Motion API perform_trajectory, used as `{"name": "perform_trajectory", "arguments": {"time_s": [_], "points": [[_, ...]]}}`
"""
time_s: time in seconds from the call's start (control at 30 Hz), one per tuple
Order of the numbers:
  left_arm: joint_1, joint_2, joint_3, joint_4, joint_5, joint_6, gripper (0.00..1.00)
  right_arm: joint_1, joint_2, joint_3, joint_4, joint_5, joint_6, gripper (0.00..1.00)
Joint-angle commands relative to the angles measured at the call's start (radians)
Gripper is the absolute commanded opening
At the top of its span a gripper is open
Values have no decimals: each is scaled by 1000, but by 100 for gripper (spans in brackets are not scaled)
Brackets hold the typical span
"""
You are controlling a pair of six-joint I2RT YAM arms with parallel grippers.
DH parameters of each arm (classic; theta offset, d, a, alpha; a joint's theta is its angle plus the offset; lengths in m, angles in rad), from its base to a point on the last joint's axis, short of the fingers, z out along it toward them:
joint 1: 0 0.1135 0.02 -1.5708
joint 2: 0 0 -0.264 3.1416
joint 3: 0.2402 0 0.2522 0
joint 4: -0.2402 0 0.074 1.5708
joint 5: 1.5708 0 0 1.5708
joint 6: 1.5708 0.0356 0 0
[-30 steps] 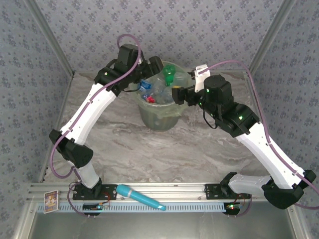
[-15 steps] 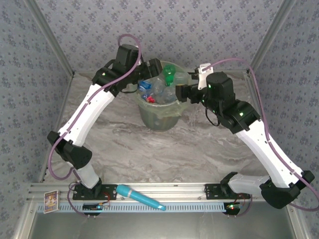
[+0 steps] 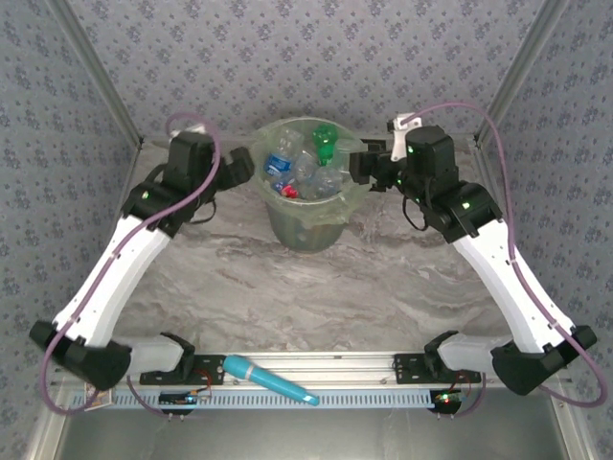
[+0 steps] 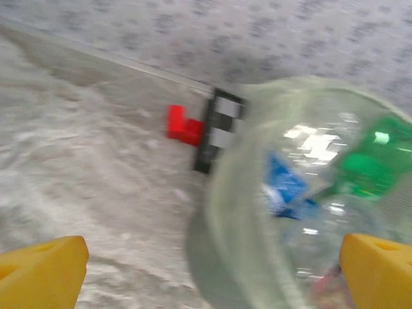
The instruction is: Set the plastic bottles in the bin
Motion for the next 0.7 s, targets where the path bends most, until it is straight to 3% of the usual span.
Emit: {"name": "perform_trajectory", "arguments": {"time_s": [0.0,0.33,0.47,0.67], "points": [[32,-138,-153,35,-168,0,100,-56,-68,-56,-15,3,27,100],[156,-422,-609,69,-290,65,100,-238,-189,-308,44,32,50,100],[209,-427,-729,102,-294,92,100,-305,-198,-438,84,94,69,100],[285,-334,-766,187,-284,149,100,-388,-183,-614,194,150,75,100]]}}
